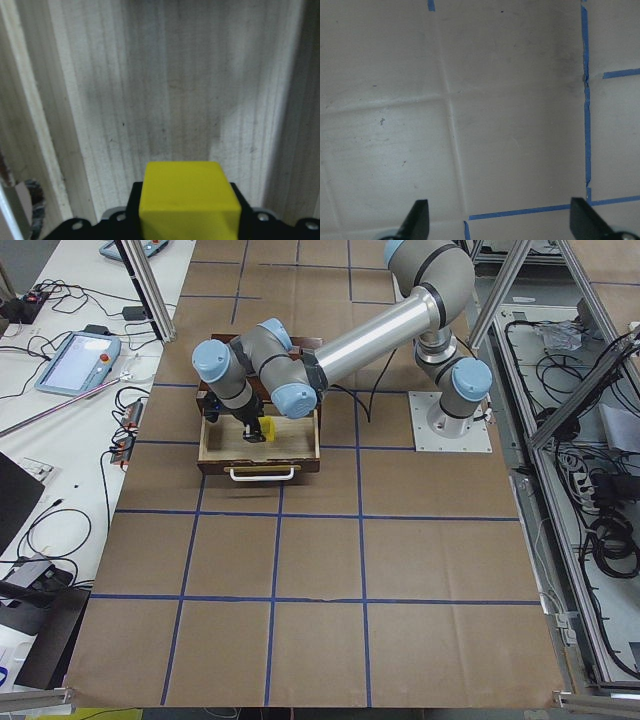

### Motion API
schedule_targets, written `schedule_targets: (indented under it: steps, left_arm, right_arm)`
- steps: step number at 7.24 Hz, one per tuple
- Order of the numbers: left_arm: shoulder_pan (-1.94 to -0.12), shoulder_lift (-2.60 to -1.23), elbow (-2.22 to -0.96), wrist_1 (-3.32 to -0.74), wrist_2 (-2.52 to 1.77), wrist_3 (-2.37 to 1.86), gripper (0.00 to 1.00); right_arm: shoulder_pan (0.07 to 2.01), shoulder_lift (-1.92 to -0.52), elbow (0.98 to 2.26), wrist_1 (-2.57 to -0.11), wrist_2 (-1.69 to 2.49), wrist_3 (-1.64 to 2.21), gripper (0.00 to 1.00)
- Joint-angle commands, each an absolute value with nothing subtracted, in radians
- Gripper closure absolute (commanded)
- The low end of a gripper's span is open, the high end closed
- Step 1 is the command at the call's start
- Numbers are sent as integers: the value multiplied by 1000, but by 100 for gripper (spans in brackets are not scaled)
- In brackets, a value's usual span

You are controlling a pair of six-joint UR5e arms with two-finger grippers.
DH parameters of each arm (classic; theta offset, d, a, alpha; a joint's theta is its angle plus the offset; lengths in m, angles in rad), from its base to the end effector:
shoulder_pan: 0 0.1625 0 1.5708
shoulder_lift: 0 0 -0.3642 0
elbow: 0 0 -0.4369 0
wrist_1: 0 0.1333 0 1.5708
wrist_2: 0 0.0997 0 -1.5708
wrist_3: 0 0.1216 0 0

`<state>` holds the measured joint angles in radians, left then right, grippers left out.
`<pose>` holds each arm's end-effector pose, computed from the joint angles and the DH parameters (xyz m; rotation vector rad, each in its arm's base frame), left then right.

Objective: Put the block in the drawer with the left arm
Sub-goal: 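Carry the yellow cube over the open drawer and release it inside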

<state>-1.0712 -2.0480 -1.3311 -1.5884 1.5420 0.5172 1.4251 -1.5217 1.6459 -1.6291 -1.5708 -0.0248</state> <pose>0.1950 -0.6429 0.2404 -0.0207 -2.9762 -0.3126 0.0531 -0.5565 0.3442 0.1894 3.1286 0.1029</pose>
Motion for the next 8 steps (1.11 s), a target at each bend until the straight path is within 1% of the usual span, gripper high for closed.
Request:
schedule_targets:
  steps: [1,5,6,8]
  left_arm:
    - [-1072,-2063,-1344,-1565,1526,512,98]
    - [-1068,-2094,-1342,-1525,1526,514,91]
    - [-1069,-2091,-1341,-1525,1526,514,78]
    - [-1069,-2091,-1345,-1525,1528,512,28]
  right_arm:
    - [1425,-1522,1646,-1629,-1571,-26,0]
    - [1425,-1522,1646,-1629,-1571,-25,0]
    - [1425,-1522,1646,-1629,-1571,-26,0]
    - [1425,-1522,1646,-1629,-1571,-26,0]
